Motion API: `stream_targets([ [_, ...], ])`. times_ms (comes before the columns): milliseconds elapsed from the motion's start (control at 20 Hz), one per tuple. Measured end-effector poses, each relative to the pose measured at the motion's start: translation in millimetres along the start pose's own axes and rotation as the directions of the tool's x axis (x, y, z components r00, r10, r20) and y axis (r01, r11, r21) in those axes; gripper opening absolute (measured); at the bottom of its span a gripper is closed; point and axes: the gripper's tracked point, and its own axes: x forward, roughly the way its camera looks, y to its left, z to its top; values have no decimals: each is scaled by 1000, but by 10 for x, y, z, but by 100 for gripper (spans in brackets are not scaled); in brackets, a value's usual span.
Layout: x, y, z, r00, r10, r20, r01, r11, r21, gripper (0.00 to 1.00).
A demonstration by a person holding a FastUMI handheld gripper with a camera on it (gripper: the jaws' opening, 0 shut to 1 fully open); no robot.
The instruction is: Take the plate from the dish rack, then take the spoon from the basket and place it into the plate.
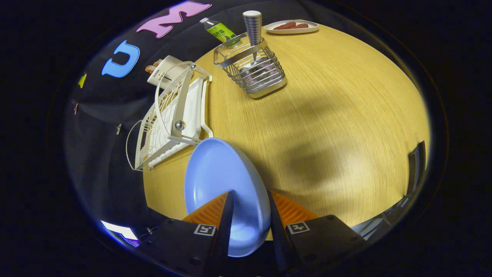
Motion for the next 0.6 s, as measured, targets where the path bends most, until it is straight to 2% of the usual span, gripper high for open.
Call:
stream_targets([
  [150, -93, -51, 129, 999, -26, 46, 27, 1000, -16, 67],
  [350, -454, 112, 437, 986, -13, 166, 39, 987, -153, 75],
  [450, -678, 270, 625, 971, 13, 238, 46, 970, -238, 83],
  [550, -884, 381, 849, 948, 22, 319, 86, 942, -323, 89],
  [600, -987, 421, 967, 933, 22, 360, 118, 924, -363, 89],
])
